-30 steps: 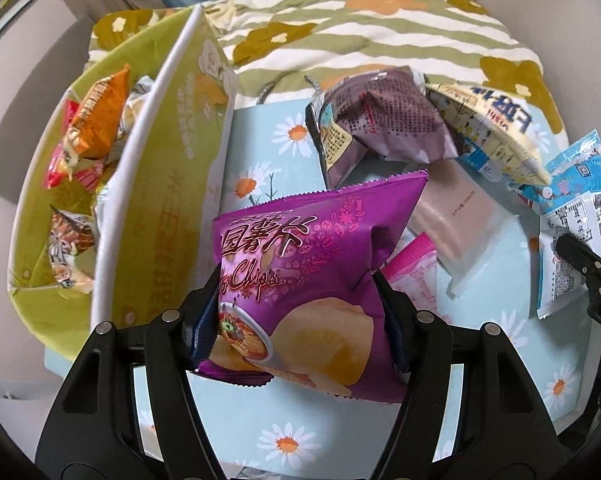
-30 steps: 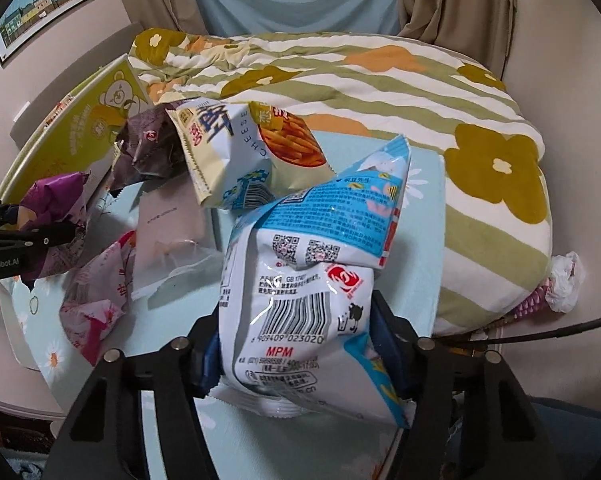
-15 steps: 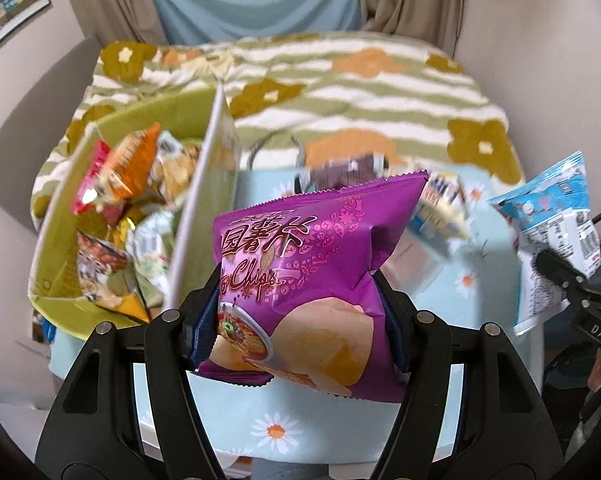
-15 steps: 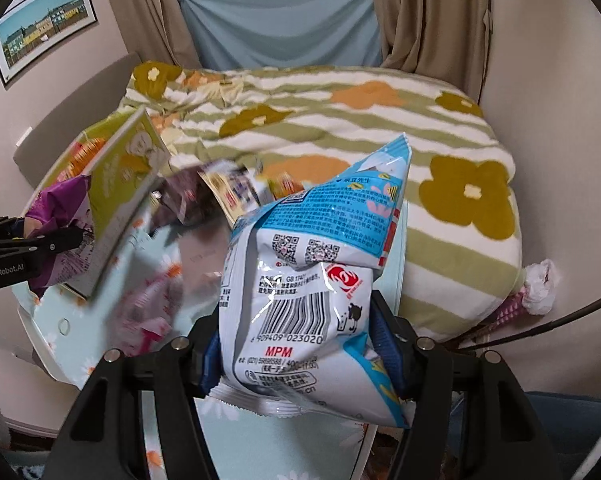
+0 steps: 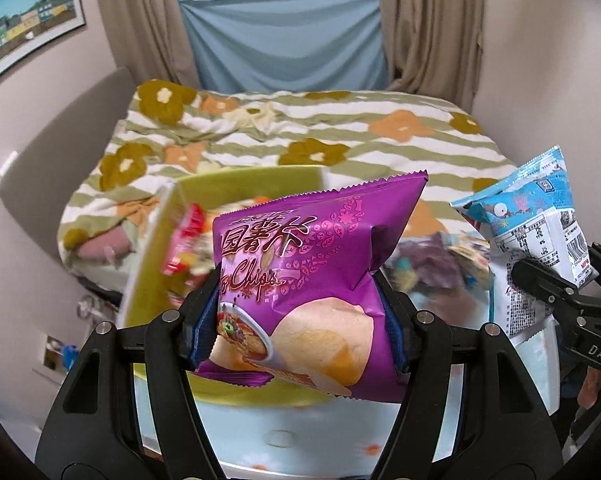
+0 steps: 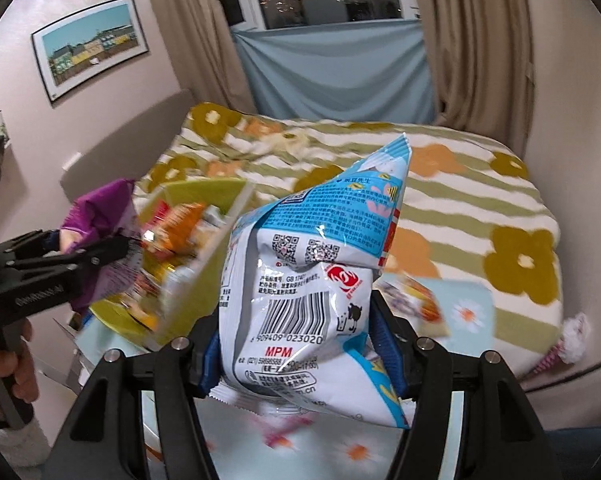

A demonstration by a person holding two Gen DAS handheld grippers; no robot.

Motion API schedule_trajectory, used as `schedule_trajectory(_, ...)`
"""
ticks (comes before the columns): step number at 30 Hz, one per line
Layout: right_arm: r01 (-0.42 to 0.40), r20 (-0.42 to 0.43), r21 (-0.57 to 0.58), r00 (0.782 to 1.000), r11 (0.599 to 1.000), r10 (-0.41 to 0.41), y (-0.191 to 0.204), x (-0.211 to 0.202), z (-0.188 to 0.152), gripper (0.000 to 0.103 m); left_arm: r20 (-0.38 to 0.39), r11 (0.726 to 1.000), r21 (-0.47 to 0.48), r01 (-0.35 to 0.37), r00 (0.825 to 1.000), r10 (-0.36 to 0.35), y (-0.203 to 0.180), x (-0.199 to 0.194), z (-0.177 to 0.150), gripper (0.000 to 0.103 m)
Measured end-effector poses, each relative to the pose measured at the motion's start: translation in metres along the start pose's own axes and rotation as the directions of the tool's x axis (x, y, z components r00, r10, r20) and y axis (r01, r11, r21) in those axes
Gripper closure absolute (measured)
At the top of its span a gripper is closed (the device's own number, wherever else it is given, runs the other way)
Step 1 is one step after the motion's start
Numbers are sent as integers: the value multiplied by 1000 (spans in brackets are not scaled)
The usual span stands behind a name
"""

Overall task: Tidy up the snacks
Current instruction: 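Carry both bags over the yellow box and open both tools to release them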

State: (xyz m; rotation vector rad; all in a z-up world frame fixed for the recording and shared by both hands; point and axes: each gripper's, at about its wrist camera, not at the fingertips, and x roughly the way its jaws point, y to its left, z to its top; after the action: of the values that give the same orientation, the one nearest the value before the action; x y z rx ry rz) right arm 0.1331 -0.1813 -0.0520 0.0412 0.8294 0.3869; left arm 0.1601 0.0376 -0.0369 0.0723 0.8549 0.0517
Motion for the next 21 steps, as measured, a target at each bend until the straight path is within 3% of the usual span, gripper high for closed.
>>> schedule_trajectory(7, -70, -15, 26, 997, 997, 70, 64, 49, 28, 44, -35, 1000, -6, -26, 999, 25, 79, 32, 11, 38)
schedule_trajectory(11, -71, -27, 42, 997, 997, 72, 90, 72, 37, 44, -71, 999, 18, -29, 997, 30, 110, 66, 14, 38)
schedule_trajectory(16, -30, -51, 68, 998, 997, 33, 117, 98, 44, 44, -129, 999, 42, 24, 991, -18, 131, 108, 12, 36)
schedule_trajectory(17, -21, -54, 74, 998, 997, 25, 118, 102, 44, 44, -141, 998, 42, 39, 989, -32, 132, 115, 11, 29)
schedule_trajectory(18, -13, -57, 79, 998, 997, 18, 119, 106, 45, 44, -148, 998, 41, 57, 988, -50, 133, 120, 10, 12)
schedule_trajectory(19, -1, -63, 89, 998, 996, 6, 122, 111, 45, 44, -144, 997, 42, 67, 988, -60, 134, 121, 10, 2)
schedule_trajectory(21, 12, -75, 101, 997, 995, -5, 123, 118, 45, 44, -110, 996, 51, 79, 991, -73, 135, 117, 8, 0)
